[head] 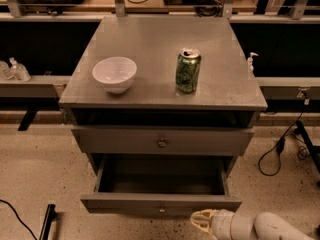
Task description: Close middle drawer
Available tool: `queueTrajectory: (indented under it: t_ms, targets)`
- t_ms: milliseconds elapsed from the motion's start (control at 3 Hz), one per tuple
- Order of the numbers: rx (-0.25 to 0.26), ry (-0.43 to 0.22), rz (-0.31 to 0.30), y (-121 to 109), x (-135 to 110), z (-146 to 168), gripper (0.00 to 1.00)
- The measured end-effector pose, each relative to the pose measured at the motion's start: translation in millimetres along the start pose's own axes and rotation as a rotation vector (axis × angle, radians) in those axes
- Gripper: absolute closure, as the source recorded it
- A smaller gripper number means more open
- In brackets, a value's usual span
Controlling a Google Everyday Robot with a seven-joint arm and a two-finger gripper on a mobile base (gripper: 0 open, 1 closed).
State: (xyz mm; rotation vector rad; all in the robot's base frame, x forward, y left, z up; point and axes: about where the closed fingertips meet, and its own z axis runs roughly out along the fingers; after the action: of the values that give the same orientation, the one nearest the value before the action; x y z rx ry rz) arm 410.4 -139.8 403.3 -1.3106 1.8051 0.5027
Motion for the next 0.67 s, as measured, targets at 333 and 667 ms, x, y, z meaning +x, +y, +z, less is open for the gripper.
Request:
queueTrajectory:
  t_ms: [333,667]
  targets:
    - [0.000,0.000,0.000,0.0,0.0,0.0,1.00]
    - [-0.015,-0.001,-0.016,-1.1,-4.1,7.6,1.00]
